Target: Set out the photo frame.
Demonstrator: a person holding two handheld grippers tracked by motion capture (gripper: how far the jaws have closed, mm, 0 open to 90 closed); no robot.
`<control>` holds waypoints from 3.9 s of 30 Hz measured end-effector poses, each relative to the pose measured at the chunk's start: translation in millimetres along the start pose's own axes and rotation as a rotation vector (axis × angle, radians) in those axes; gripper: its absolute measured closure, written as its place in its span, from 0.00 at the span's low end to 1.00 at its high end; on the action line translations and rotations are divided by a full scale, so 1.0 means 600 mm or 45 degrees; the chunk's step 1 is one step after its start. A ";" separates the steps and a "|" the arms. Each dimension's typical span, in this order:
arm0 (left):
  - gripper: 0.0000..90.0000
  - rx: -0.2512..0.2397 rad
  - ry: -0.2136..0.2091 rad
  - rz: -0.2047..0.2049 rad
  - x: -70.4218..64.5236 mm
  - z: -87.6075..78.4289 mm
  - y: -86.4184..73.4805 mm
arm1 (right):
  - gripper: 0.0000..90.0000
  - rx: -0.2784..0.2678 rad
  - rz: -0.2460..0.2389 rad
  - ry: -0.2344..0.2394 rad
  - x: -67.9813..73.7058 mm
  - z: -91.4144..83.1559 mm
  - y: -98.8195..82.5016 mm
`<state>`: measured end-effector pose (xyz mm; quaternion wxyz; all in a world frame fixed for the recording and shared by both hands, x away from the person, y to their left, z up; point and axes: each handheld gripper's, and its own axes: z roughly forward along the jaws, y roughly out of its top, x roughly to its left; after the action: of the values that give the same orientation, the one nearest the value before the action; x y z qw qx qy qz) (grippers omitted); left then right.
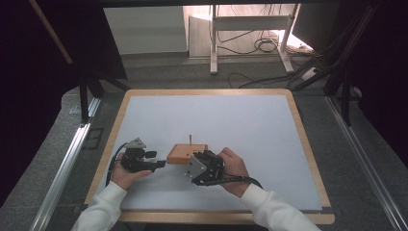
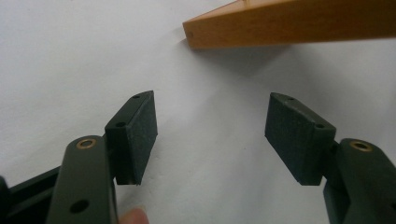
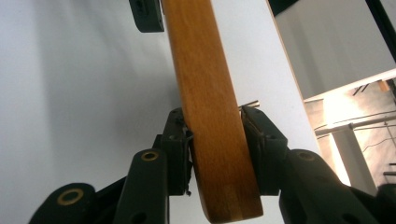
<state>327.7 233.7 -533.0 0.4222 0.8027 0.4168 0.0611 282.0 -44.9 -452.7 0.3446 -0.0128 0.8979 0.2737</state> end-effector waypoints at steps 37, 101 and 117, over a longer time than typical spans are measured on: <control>0.38 -0.013 0.009 0.000 0.000 -0.001 0.001 | 0.76 -0.135 0.246 0.314 -0.099 -0.052 -0.010; 0.84 0.016 0.041 0.093 -0.023 0.048 0.039 | 0.26 -0.214 1.060 0.111 -0.080 -0.100 -0.261; 1.00 0.066 0.020 0.153 -0.034 0.101 0.075 | 0.26 -0.141 1.055 0.052 -0.044 -0.104 -0.293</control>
<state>369.7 167.8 -533.8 0.3937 0.8364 0.3725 0.0817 300.7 -229.8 -482.8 0.1860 0.3257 0.8176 0.4368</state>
